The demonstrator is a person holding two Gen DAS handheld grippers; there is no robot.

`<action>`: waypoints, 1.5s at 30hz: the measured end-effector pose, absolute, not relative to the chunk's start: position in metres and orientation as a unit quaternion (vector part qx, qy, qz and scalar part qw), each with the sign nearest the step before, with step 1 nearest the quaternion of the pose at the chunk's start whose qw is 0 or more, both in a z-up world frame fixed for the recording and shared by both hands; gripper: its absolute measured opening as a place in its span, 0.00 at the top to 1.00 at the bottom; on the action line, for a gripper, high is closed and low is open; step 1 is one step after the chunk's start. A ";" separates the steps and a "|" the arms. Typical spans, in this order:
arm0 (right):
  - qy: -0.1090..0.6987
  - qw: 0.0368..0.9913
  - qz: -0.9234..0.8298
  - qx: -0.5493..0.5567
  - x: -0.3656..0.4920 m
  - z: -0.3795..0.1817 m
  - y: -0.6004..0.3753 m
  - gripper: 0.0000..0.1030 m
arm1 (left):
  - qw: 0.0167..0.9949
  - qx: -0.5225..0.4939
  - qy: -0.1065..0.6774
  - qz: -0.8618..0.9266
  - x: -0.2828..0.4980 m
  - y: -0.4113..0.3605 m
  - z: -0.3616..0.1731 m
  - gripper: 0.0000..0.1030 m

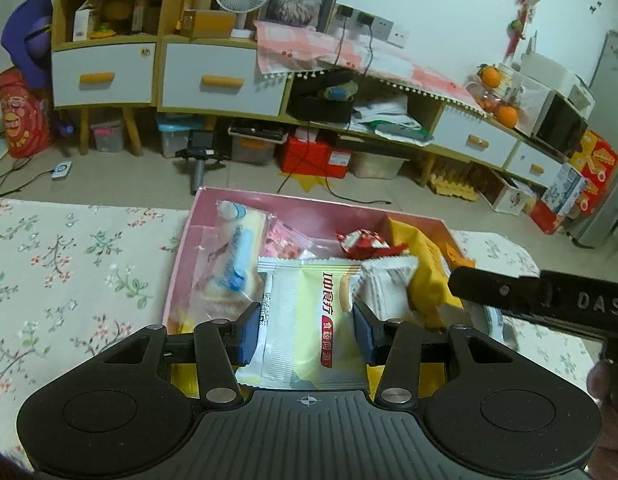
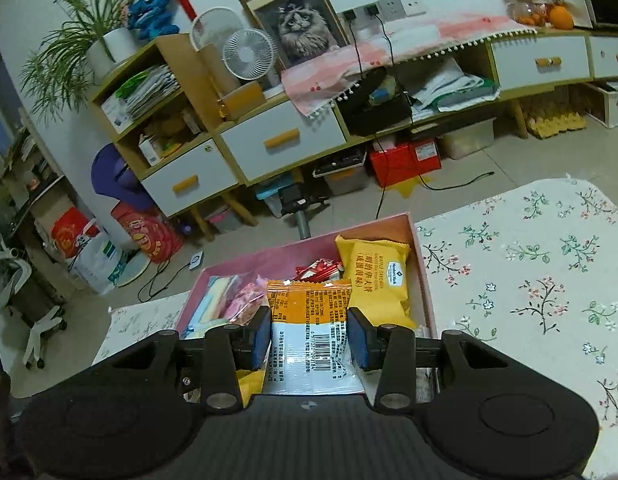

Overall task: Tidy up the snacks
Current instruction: 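Grasp white pastry pack with left tool while right grasps white-orange barcode pack, then drop white pastry pack into box with left tool while right drops barcode pack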

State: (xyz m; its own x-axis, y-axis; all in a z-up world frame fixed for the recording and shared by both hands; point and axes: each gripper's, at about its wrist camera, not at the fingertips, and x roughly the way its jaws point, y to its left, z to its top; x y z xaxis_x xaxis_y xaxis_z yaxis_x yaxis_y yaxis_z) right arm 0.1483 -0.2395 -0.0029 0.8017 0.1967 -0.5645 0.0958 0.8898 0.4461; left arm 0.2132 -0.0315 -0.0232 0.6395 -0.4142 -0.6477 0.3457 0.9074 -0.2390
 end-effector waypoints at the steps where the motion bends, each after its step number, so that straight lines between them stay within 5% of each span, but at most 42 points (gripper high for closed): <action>1: 0.315 0.919 0.028 0.234 0.151 -0.004 -0.240 0.89 | 0.904 -0.048 0.368 -0.210 0.216 -0.031 -0.024 0.56; 14: 0.314 0.914 0.032 0.257 0.165 -0.012 -0.246 0.84 | 0.907 -0.065 0.350 -0.224 0.230 -0.036 -0.031 0.54; 17: 0.318 0.912 0.025 0.259 0.164 -0.010 -0.248 0.65 | 0.906 -0.069 0.347 -0.232 0.227 -0.033 -0.028 0.38; 19: 0.315 0.913 0.021 0.260 0.162 -0.009 -0.251 0.61 | 0.906 -0.073 0.344 -0.237 0.223 -0.028 -0.024 0.29; 26: 0.310 0.913 0.013 0.265 0.149 0.002 -0.255 0.43 | 0.907 -0.081 0.346 -0.226 0.202 -0.008 -0.007 0.18; 45: 0.347 0.915 0.018 0.205 0.099 0.027 -0.213 0.27 | 0.911 -0.032 0.388 -0.135 0.144 0.055 -0.004 0.06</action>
